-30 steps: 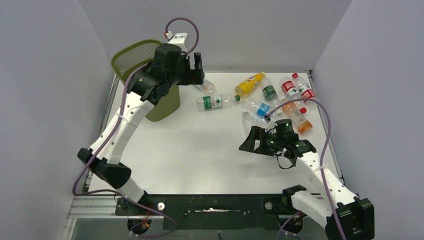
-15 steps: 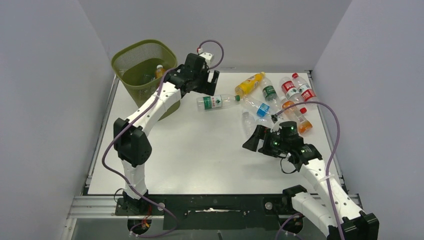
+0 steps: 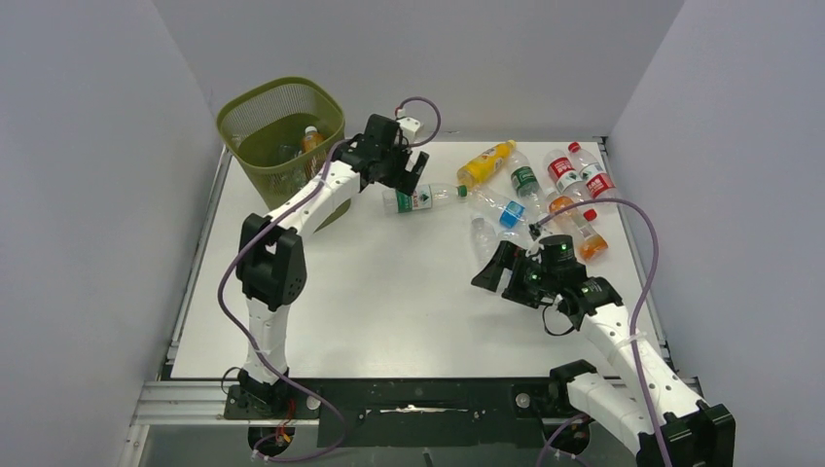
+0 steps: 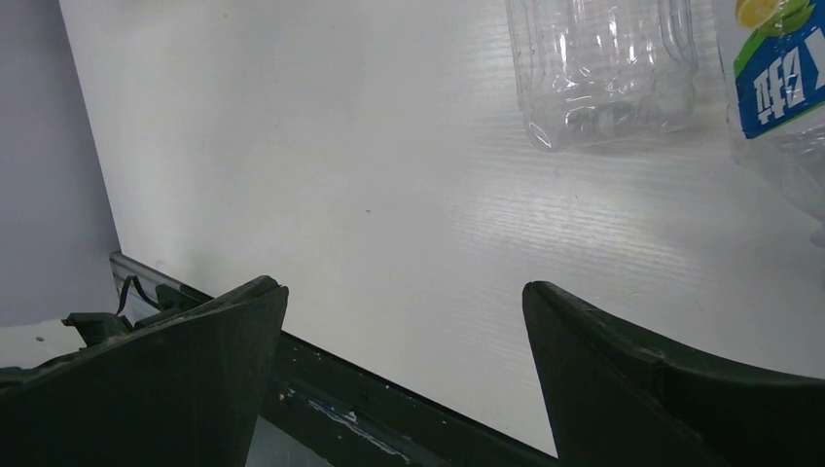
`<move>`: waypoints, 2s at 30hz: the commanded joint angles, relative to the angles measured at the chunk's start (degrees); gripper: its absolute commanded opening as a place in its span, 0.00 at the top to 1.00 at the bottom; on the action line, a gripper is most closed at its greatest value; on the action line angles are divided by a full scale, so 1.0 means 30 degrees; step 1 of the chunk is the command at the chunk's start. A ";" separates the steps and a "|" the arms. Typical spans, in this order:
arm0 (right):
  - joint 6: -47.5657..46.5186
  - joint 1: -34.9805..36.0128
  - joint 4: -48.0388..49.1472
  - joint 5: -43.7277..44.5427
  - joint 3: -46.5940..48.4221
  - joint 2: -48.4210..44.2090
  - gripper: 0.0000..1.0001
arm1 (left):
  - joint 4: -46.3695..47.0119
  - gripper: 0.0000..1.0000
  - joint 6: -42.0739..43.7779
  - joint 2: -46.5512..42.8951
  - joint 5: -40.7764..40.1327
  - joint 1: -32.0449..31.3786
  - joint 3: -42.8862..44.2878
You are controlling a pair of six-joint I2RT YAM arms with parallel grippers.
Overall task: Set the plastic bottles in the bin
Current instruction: Pick up the plastic bottle at the center of the board.
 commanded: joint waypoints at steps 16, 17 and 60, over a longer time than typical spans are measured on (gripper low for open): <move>0.0564 0.0583 0.0278 0.0686 0.0917 -0.0736 0.02 | 0.3243 0.08 0.3762 0.1824 0.0829 -0.0005 -0.1503; 0.0590 0.0578 0.0278 0.0703 0.0894 -0.0738 0.02 | 0.3447 0.08 0.3796 0.1897 0.0661 -0.0005 -0.1575; 0.1406 0.1595 0.2222 0.1073 -0.0483 -0.0580 0.02 | 0.1572 0.46 0.2634 -0.0290 -0.1335 -0.1612 -0.2423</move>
